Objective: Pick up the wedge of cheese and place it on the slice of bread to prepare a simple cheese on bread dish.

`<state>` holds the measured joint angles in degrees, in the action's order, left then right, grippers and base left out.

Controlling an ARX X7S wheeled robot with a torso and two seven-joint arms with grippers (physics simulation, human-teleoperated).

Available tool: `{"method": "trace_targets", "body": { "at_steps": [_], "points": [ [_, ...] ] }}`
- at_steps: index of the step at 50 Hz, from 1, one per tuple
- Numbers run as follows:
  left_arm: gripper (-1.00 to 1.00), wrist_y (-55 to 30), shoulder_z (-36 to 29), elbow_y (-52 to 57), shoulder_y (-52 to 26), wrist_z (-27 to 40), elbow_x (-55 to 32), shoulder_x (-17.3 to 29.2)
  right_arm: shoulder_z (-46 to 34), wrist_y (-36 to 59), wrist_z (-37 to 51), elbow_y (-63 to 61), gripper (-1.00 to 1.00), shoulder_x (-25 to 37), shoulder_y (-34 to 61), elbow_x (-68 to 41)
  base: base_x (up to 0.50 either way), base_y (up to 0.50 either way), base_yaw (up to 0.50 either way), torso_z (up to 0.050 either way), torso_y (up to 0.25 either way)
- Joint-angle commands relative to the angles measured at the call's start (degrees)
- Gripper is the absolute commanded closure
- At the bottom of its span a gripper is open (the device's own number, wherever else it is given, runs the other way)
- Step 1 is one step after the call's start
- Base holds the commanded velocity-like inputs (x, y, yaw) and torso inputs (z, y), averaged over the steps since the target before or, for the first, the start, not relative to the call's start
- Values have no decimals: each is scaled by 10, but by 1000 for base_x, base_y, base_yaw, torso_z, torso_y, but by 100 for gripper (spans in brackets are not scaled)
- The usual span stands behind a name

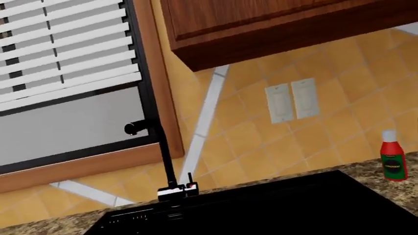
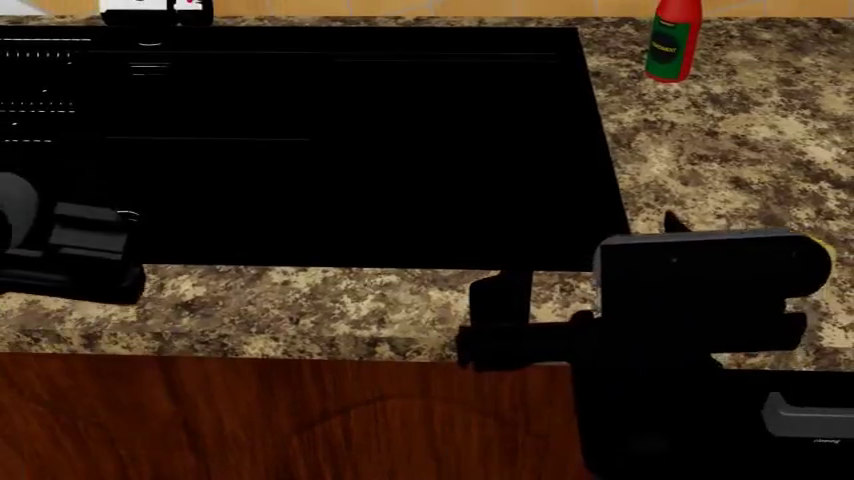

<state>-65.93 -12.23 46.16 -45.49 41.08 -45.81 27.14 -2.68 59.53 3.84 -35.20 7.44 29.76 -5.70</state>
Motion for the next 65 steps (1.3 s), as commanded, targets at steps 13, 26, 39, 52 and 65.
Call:
{"method": "trace_targets", "body": {
  "at_steps": [13, 26, 39, 52, 65],
  "points": [
    [-100, 20, -22, 23, -2, 59, -68, 57, 38, 59, -4, -59, -100, 2, 8, -33, 127, -196, 0, 0, 0],
    [-100, 22, -25, 19, -5, 61, -69, 58, 48, 62, -3, -62, -100, 7, 9, -42, 174, -206, 0, 0, 0],
    [-100, 23, -25, 21, -7, 63, -74, 59, 66, 68, 9, -51, -100, -2, 13, -48, -59, -27, -401, 0, 0],
    [-100, 24, -27, 22, -6, 68, -77, 61, 78, 74, 15, -45, -100, -12, 13, -61, -113, 12, -500, 0, 0],
    [-100, 27, -30, 21, -6, 68, -78, 63, 78, 79, 22, -41, -100, -16, 14, -71, -111, 21, -500, 0, 0]
  ]
}}
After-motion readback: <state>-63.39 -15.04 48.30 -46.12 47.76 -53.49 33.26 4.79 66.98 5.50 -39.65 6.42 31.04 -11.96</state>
